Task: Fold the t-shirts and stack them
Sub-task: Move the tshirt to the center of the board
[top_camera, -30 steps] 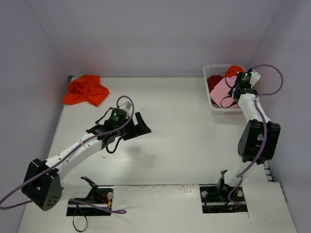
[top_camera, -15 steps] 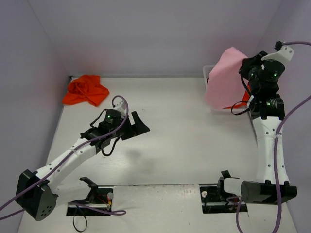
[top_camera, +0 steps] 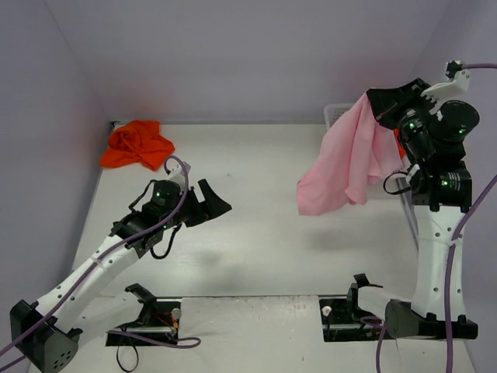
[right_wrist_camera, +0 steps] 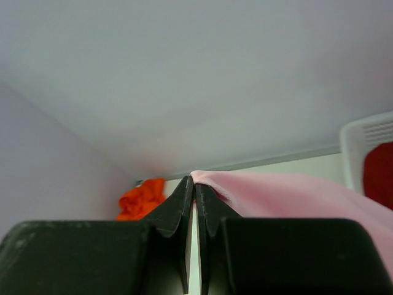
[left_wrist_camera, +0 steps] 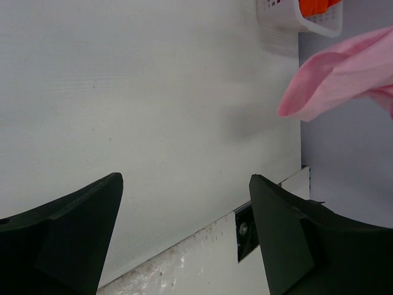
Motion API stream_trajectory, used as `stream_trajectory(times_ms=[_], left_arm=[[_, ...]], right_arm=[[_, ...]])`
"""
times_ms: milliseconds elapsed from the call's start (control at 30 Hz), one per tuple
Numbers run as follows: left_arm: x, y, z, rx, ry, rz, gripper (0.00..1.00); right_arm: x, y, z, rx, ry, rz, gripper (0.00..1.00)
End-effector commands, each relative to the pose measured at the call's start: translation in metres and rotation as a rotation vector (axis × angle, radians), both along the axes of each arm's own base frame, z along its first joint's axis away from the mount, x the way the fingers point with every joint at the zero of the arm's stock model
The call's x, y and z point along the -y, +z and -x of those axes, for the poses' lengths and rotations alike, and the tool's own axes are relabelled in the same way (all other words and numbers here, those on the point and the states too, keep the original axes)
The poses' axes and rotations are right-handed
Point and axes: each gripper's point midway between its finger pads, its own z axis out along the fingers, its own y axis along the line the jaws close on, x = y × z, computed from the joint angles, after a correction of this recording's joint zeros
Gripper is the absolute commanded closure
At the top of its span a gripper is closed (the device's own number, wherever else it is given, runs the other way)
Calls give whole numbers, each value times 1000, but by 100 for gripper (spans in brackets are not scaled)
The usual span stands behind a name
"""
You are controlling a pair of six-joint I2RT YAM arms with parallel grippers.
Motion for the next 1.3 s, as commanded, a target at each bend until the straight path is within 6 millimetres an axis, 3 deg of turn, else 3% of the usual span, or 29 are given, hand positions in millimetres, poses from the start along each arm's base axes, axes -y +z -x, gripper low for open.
stream_trajectory(times_ms=[0,167,300,433,600,700,733,867,933,967,1000,1133,1267], left_arm=[[-1,21,-4,41,25,40,21],[-2,28,-1,51,30,62,21],[-2,39,1,58,38,99,22],[-1,62,8,98,44,171,22],[18,99,6,182,13,341,22],[39,102,6,179,-30,344,21],[49,93,2,156,-42,321,22],[99,93,10,147,-155,312,22],[122,77,8,112,-183,289,22],[132,79,9,119,-200,299,22],[172,73,18,98,-272,300,22],[192,74,21,103,-301,301,21],[198,75,14,140,-285,275,22]], right_arm=[[-37,56,43,171,213,-35,100],[-47,40,57,148,274,-51,100],[-51,24,54,106,302,-78,100],[-58,22,51,108,349,-108,100],[-59,9,42,87,338,-118,100],[-62,-3,36,61,346,-119,100],[-62,-6,34,55,341,-120,100],[-64,-16,27,34,338,-114,100],[-67,-22,21,19,346,-113,100],[-73,-24,19,13,357,-111,100],[-85,-36,10,-16,372,-100,100],[-93,-43,5,-28,375,-89,100],[-104,-48,4,-38,383,-83,100]])
